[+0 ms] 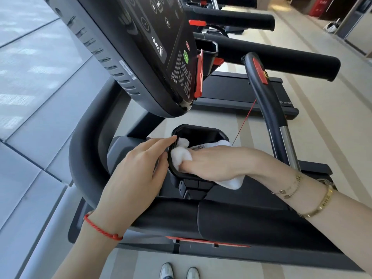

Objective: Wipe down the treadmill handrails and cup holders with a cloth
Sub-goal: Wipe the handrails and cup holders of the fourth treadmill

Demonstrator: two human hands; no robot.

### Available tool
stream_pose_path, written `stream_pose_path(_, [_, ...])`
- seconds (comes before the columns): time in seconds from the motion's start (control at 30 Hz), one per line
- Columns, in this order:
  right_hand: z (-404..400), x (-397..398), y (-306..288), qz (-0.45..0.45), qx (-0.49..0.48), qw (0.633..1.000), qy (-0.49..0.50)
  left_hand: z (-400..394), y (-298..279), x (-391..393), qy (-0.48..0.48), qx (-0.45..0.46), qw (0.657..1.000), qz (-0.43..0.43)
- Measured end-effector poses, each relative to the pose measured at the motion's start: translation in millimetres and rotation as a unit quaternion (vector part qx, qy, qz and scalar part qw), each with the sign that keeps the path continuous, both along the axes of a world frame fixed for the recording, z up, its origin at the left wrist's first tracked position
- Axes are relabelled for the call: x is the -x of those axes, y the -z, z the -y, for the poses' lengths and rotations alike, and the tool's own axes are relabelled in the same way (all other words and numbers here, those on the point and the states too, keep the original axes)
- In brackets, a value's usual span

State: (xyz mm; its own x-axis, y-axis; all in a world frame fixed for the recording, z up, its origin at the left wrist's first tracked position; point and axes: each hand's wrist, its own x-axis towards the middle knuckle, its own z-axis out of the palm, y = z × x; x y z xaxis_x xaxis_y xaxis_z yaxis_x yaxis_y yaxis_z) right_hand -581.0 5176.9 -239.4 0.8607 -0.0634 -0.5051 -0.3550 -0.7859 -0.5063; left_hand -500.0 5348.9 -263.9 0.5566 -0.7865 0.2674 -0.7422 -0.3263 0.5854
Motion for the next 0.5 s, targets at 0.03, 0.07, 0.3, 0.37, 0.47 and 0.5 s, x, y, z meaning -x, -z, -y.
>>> stream_pose_path(0.03, [1.5,-4.9,4.8,-0.021,-0.001,1.000,0.004,0.3,0.2,0.5,-0.002,-0.003,1.000,0.002])
stream_pose_path(0.07, [1.5,-11.2,6.3,-0.054,-0.002,0.998,0.016,0.3,0.3,1.1,-0.004,-0.004,1.000,0.005])
stream_pose_path(0.3, [9.7,-19.1,2.6,-0.129,0.082,0.988,-0.016,-2.0,-0.9,3.1,-0.015,-0.014,1.000,0.000])
stream_pose_path(0.37, [11.2,-18.1,2.3,-0.088,0.181,0.977,-0.075,-2.2,-1.6,2.7,-0.017,-0.019,1.000,-0.001])
stream_pose_path(0.47, [11.4,-15.1,3.2,-0.032,0.212,0.972,-0.099,-2.0,-2.3,3.4,-0.018,-0.023,1.000,0.001])
stream_pose_path(0.5, [10.9,-13.1,4.1,-0.012,0.218,0.970,-0.103,-1.9,-2.2,3.7,-0.019,-0.023,1.000,0.001])
